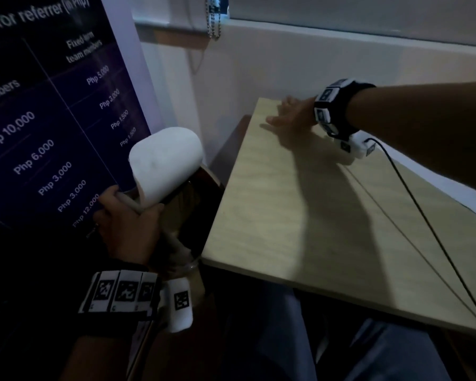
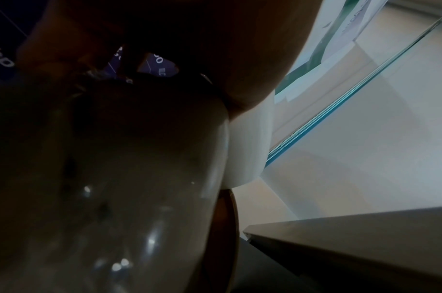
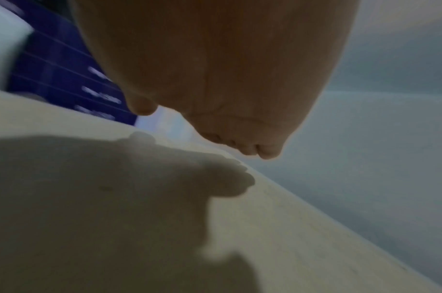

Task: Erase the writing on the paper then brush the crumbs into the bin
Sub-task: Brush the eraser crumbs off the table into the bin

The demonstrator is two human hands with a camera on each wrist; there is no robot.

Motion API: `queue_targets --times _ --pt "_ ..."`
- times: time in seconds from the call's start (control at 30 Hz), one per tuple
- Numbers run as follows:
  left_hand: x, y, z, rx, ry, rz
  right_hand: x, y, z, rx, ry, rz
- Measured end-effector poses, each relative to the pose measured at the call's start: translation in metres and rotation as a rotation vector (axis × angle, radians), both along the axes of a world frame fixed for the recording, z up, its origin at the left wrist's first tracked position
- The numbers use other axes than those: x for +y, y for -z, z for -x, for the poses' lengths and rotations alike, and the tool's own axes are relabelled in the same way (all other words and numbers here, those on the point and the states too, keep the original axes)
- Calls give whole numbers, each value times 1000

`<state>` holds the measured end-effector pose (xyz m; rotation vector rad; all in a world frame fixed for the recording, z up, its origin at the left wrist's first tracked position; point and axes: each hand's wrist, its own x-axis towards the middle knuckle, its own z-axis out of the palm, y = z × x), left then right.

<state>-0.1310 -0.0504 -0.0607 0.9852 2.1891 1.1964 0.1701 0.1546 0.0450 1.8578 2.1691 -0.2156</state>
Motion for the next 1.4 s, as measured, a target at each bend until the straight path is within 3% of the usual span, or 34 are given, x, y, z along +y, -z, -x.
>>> queue_targets --times 0.1,0.23,0.4,0.5,0.6,0.73,0.83,0.93,1.0,1.03,1.1,1.17,1.3,1.4 --pt "4 0 0 16 -7 3 6 12 10 16 50 7" --pt "9 8 -1 47 -13 31 -46 2 29 19 -269 194" --pt "29 21 -4 181 11 72 -154 -1 57 1 -583 266" --pt "38 22 -10 150 -71 64 -195 -2 63 120 -707 411" --pt "40 19 -18 73 -140 30 -174 -19 50 374 -538 285" --pt "39 20 -19 122 -164 -5 -129 -6 40 55 -134 120" --pt "39 23 -19 114 -148 0 -186 11 63 126 -337 192" --pt "39 26 -17 108 -157 -4 -242 -2 77 242 -548 412" --pt "39 26 -19 102 -162 -11 -218 -10 61 378 -488 281" --pt "38 26 -20 101 -162 -12 -197 -5 42 374 -372 202" --pt "36 26 -21 109 -169 -18 -144 7 1 216 -134 17" --pt "34 25 -21 113 -161 -26 -101 22 -40 5 38 32" --pt "33 24 -22 114 -155 -23 -106 17 -40 18 149 65" --pt "33 23 -25 124 -173 -25 -141 17 10 40 -18 141"
